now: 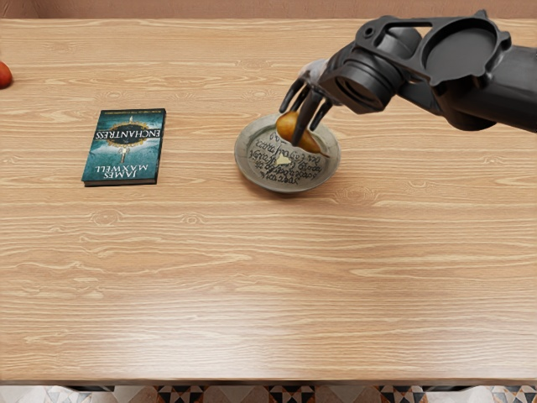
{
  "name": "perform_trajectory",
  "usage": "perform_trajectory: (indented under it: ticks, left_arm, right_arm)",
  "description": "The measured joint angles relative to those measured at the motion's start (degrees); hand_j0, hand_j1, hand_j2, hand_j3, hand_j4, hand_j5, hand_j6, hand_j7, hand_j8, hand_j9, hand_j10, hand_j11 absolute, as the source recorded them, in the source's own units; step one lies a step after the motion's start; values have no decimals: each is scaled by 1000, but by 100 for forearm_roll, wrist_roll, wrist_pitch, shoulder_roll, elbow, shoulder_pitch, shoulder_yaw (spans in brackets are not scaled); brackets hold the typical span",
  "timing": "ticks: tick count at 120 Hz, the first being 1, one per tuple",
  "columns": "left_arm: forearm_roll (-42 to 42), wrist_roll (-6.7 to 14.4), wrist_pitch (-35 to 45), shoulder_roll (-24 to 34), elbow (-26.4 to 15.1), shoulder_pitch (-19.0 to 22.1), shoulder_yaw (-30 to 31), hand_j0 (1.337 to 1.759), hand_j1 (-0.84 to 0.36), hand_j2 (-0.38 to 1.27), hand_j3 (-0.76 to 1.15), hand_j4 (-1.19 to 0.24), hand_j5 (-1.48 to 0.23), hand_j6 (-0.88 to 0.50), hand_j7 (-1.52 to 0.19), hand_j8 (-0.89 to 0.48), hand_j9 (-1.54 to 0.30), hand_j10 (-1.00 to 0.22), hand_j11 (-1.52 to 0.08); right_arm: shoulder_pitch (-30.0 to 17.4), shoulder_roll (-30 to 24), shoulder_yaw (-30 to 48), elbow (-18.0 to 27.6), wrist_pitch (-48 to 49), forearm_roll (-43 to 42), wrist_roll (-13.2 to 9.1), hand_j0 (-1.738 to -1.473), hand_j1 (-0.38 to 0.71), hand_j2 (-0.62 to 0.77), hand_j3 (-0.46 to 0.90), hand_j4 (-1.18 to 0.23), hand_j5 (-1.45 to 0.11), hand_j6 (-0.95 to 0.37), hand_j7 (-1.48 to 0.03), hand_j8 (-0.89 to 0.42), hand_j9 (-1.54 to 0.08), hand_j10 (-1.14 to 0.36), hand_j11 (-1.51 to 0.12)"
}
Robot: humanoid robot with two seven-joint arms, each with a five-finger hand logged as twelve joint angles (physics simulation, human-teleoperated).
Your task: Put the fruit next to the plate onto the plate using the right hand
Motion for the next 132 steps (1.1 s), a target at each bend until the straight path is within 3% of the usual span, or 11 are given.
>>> perform_trajectory:
  ticks: [15, 25, 35, 59, 69, 84, 94, 113, 132]
  left_arm:
    - [0, 0, 0, 0, 0, 0, 0, 1658, 349, 0, 0, 0, 0, 0, 0, 0, 0, 0, 0]
    - [0, 0, 0, 0, 0, 0, 0, 1658, 349, 0, 0, 0, 0, 0, 0, 0, 0, 0, 0]
    - [-1, 0, 0, 0, 0, 0, 1, 1658, 349, 0, 0, 0, 0, 0, 0, 0, 0, 0, 0]
    - [-1, 0, 0, 0, 0, 0, 1, 1658, 349, 0, 0, 0, 0, 0, 0, 0, 0, 0, 0]
    - [-1, 0, 0, 0, 0, 0, 1, 1658, 349, 0, 0, 0, 0, 0, 0, 0, 0, 0, 0]
    - [0, 0, 0, 0, 0, 0, 1, 1658, 349, 0, 0, 0, 0, 0, 0, 0, 0, 0, 0]
    - [0, 0, 0, 0, 0, 0, 1, 1658, 349, 0, 0, 0, 0, 0, 0, 0, 0, 0, 0]
    - [-1, 0, 0, 0, 0, 0, 0, 1658, 349, 0, 0, 0, 0, 0, 0, 0, 0, 0, 0]
    - [-1, 0, -4, 0, -116, 119, -9, 1658, 349, 0, 0, 0, 0, 0, 0, 0, 0, 0, 0]
  right_arm:
    - [22, 178, 0, -229, 72, 55, 1, -1656, 308, 431, 1, -849, -1179, -478, -1133, -503, -1177, -850, -1180]
    - [76, 324, -27, -416, 97, 109, 1, -1657, 112, 294, 0, -588, -814, -339, -783, -354, -813, -588, -814]
    - [124, 406, -50, -503, 114, 147, 1, -1657, -33, 194, 0, -399, -551, -234, -531, -244, -551, -399, -552]
    - [190, 434, -95, -366, 18, 154, 1, -1658, -214, 70, 0, -165, -226, -104, -218, -107, -225, -165, -226]
    - [196, 212, 90, 409, -668, 225, 1, -1658, -249, 45, 0, -119, -161, -78, -156, -80, -161, -119, -161]
    - [159, -530, 1020, 1910, -1244, 275, 1, -1658, -278, 22, 0, -79, -106, -58, -103, -58, -106, -79, -106]
    - [-150, -746, 1843, 2661, -1218, 286, 1, -1658, -289, 13, 0, -63, -84, -49, -82, -49, -84, -63, -84]
    - [-1295, -1290, 3395, 3967, -571, 295, 1, -1658, -301, 2, 0, -47, -61, -40, -60, -40, -61, -46, -61]
    - [-3209, -1752, 4818, 4416, 1129, 370, 1, -1658, -306, -2, 0, -39, -51, -36, -50, -36, -51, -39, -51]
